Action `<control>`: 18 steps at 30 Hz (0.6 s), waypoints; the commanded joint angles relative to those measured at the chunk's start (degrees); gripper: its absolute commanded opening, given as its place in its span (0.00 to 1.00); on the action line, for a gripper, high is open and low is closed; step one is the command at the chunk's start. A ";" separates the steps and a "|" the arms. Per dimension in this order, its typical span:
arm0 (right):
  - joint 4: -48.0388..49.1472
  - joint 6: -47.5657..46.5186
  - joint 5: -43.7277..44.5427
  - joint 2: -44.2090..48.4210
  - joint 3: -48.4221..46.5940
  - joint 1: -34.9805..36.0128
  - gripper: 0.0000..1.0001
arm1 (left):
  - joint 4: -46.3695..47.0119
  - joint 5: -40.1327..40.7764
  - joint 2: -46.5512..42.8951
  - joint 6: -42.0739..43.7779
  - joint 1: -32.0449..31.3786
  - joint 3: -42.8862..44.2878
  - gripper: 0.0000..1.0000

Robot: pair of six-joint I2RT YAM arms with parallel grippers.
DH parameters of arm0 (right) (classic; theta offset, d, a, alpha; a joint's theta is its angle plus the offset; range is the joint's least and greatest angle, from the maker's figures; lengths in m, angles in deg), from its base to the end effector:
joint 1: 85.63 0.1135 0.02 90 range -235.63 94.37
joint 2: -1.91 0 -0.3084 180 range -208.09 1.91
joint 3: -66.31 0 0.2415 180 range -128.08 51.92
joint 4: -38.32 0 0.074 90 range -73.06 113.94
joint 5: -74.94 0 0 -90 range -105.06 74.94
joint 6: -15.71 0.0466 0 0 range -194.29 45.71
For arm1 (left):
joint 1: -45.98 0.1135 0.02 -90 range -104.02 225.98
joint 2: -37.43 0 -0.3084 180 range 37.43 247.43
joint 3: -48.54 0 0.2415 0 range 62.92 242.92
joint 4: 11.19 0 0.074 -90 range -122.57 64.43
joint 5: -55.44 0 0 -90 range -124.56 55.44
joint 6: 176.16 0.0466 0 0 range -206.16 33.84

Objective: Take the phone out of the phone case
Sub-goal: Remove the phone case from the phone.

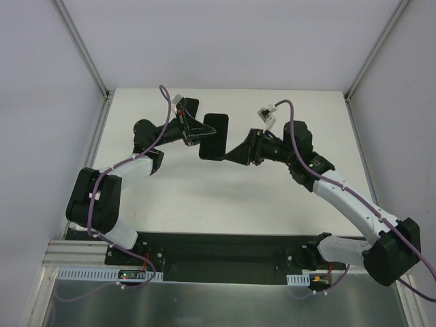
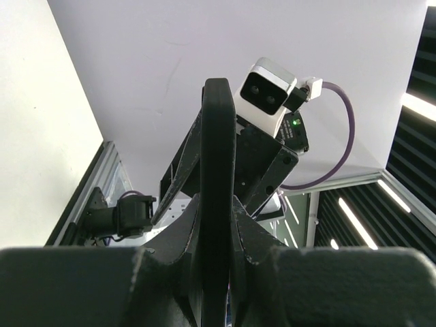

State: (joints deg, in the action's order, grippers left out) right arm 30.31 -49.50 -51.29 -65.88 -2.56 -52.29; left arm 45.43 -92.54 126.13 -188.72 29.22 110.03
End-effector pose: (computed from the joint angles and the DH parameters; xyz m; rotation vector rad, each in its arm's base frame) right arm 0.1984 0.1635 0.3901 -0.6430 1.7257 1.2670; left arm 0.2890 -0.1283 0.3599 0.0176 1.7273 -2.2023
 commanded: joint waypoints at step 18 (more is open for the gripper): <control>3.26 1.65 12.42 -8.68 -1.43 0.93 0.56 | 5.46 0.06 -4.68 -0.97 -2.93 0.09 0.00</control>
State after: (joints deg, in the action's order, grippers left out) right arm 27.45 -48.77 -45.76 -72.53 -4.98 -50.89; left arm 43.49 -90.40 126.13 -183.83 29.44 109.09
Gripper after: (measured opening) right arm 0.548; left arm 0.123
